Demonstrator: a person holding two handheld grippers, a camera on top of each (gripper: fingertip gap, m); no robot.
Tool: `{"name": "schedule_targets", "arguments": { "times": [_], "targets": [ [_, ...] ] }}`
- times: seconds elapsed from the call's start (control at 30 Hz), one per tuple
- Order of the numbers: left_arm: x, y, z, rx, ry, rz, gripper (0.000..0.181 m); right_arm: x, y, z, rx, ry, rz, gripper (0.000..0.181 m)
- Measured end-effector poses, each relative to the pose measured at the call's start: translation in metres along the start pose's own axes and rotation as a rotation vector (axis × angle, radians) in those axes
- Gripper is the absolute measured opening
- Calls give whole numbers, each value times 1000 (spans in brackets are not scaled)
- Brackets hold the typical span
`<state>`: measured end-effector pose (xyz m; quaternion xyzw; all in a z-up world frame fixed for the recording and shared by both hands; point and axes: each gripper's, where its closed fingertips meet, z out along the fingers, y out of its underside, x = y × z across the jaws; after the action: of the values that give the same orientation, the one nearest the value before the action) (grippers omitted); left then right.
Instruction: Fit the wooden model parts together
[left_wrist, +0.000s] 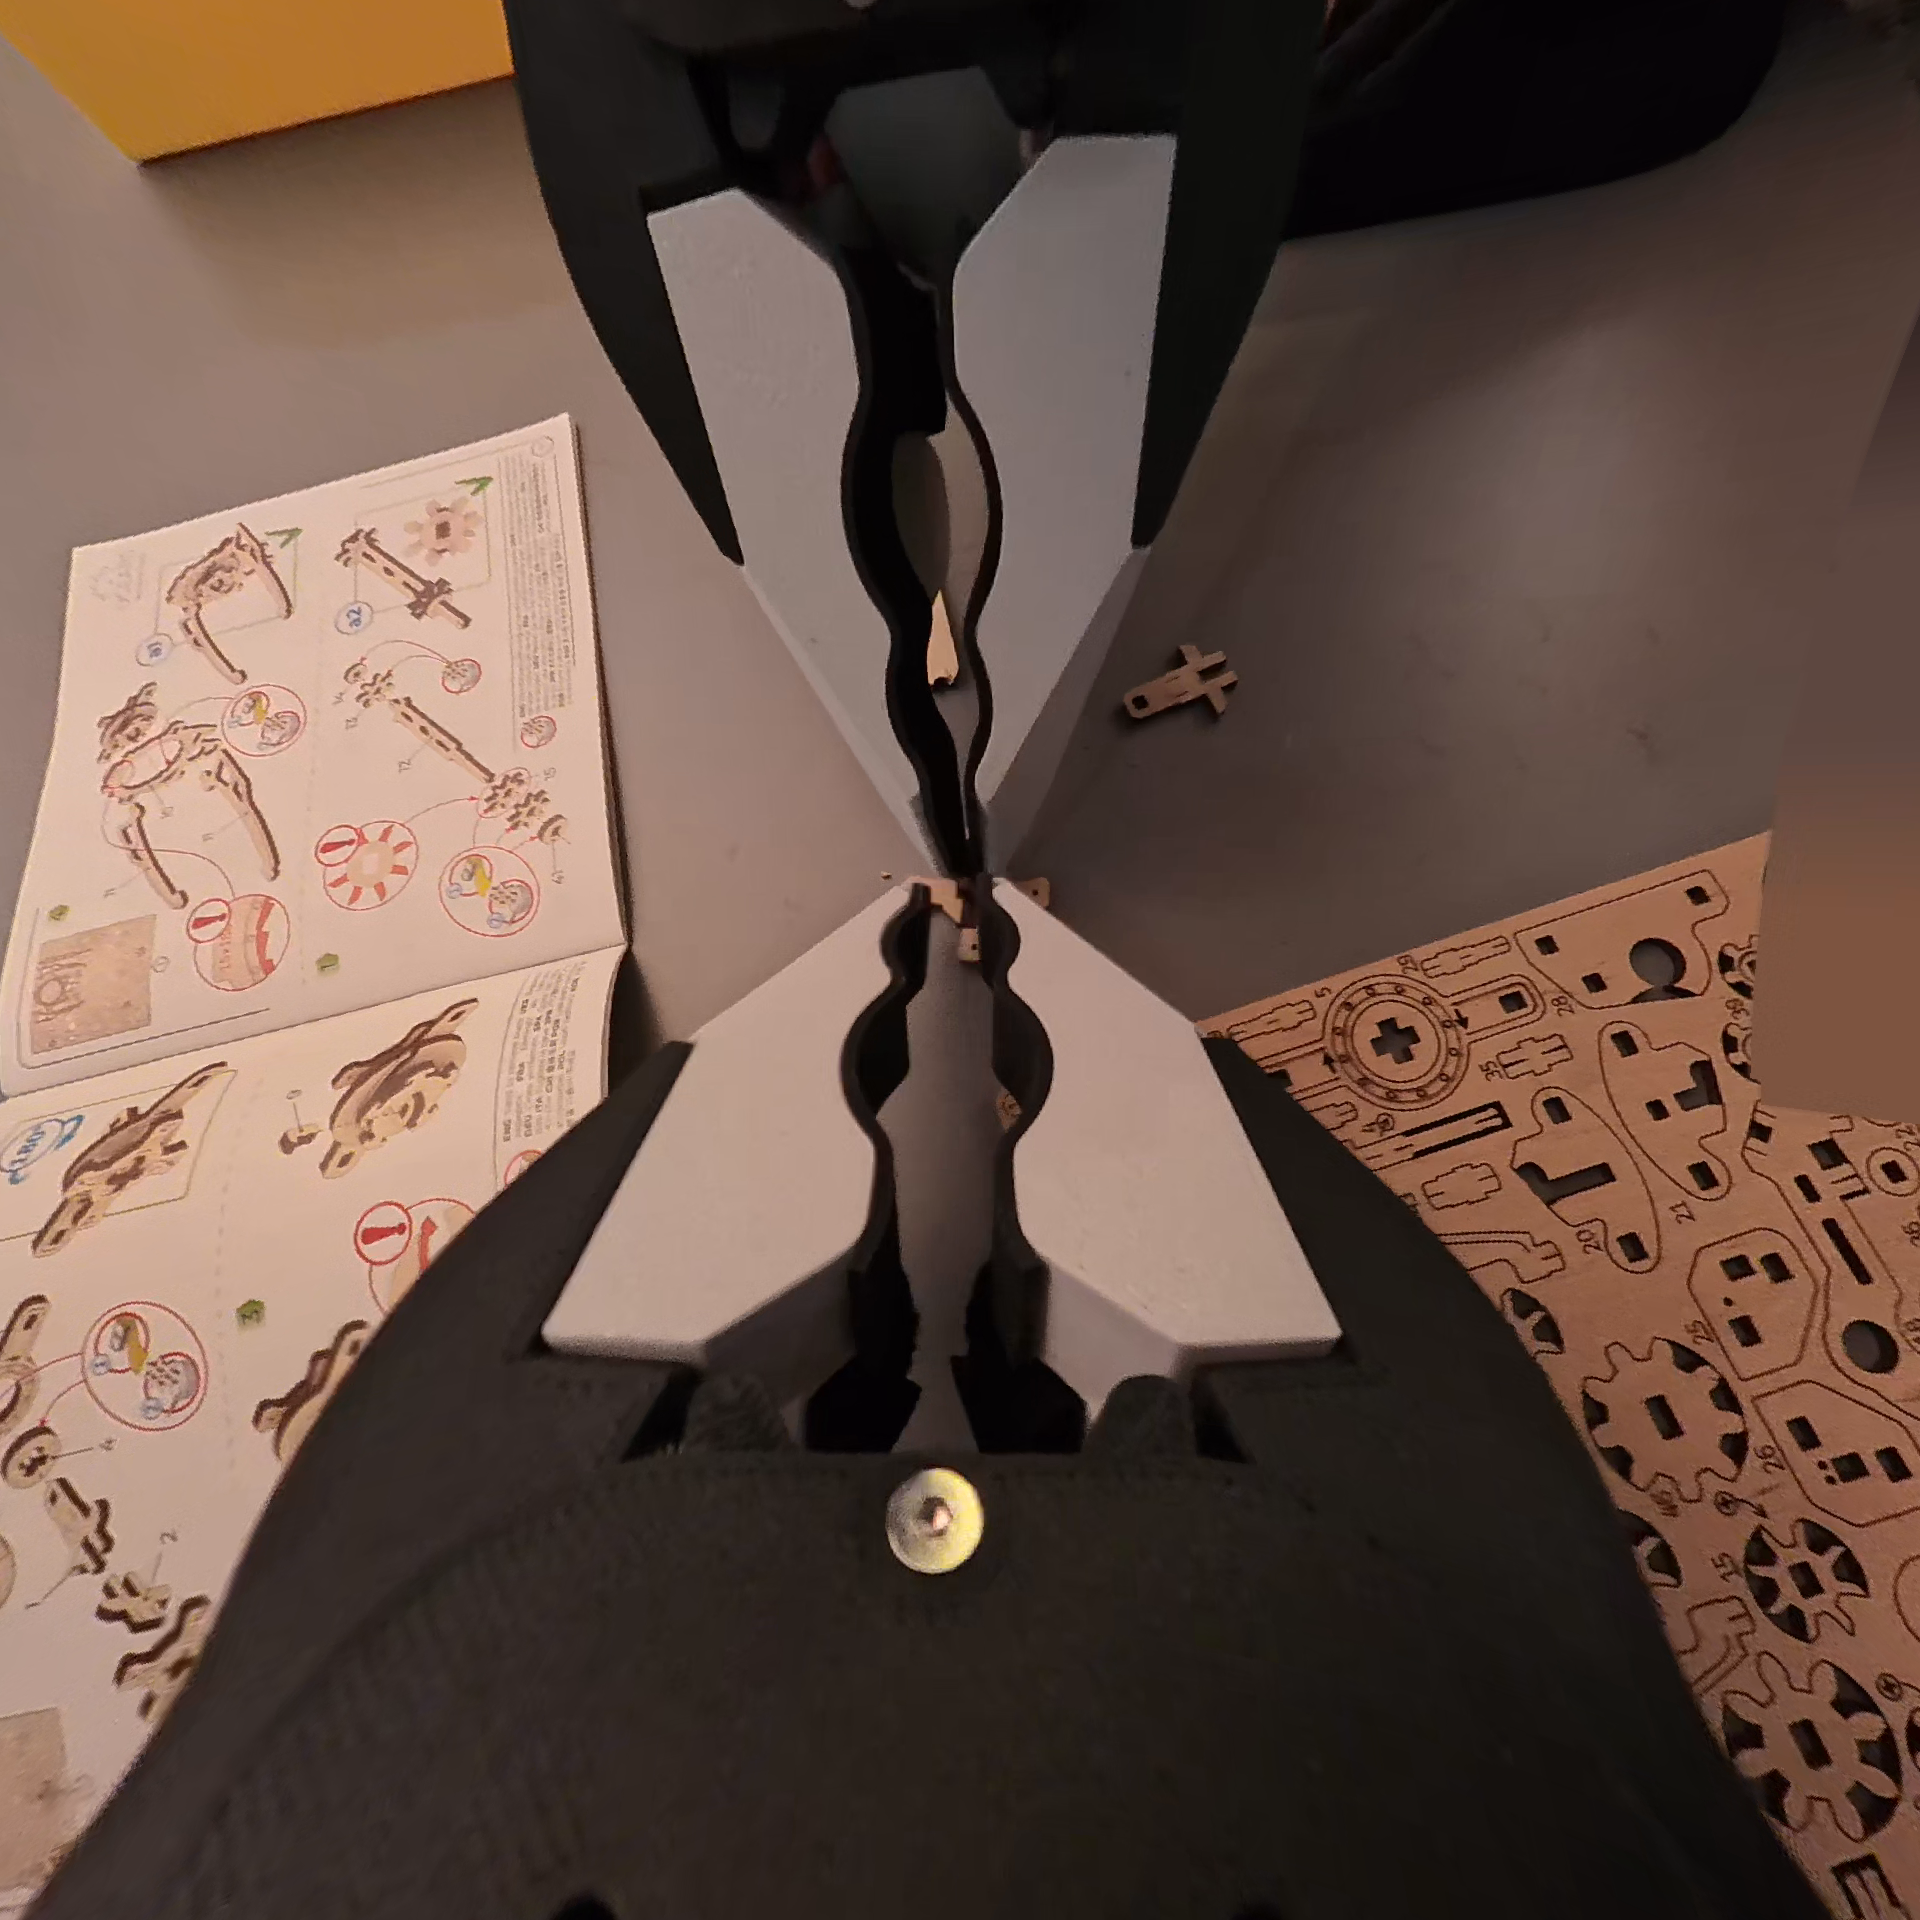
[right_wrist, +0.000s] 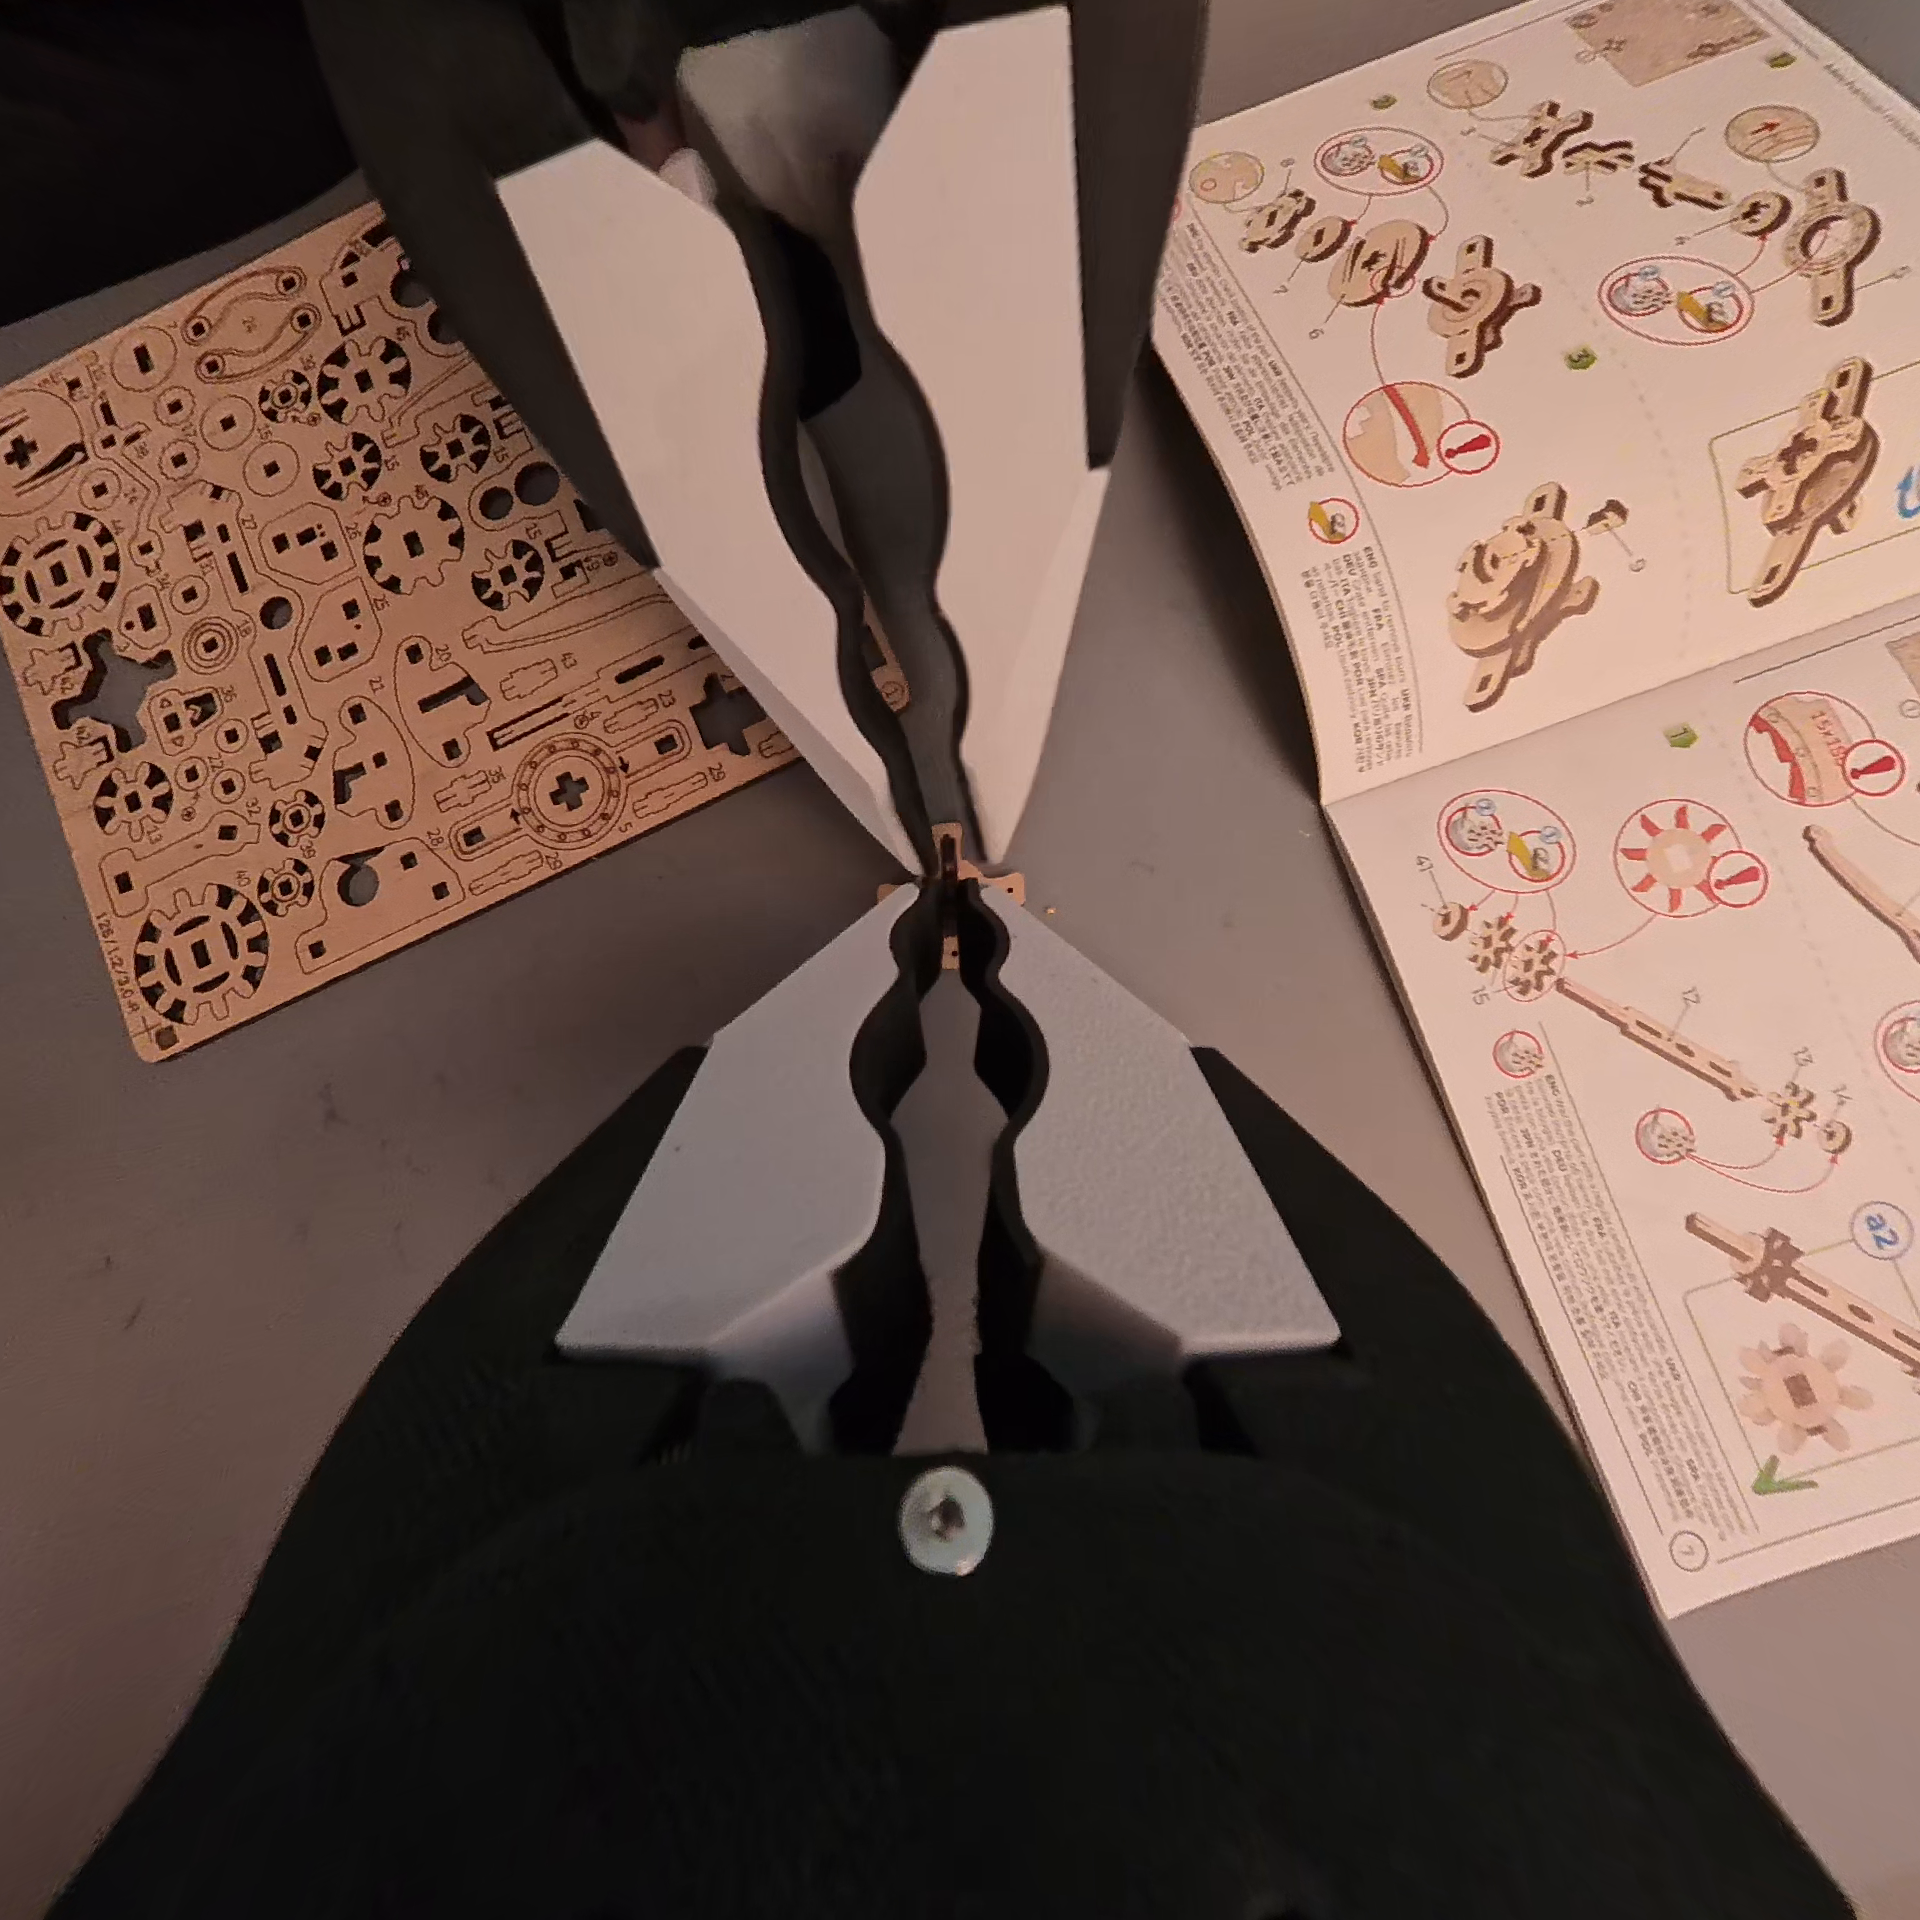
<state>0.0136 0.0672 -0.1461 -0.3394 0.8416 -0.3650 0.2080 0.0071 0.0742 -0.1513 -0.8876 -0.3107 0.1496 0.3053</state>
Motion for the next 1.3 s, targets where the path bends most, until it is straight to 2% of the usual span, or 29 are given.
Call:
{"name": "schedule_targets", "arguments": {
  "times": [0.07,0.2,0.47,0.97,1.3],
  "targets": [
    [0,1,1,-13,2,1,11,0,0,0,2,1,-4,1],
    [2,1,1,-12,35,-26,1,0,0,0,1,4,-16,1],
    [3,0,1,-3,56,-49,1,-1,4,2,12,-45,9,2],
    [1,2,2,-25,40,-47,1,2,-1,0,23,29,-50,1],
    [2,4,5,-42,41,-42,1,2,0,-2,44,0,-23,2]
  ]
}}
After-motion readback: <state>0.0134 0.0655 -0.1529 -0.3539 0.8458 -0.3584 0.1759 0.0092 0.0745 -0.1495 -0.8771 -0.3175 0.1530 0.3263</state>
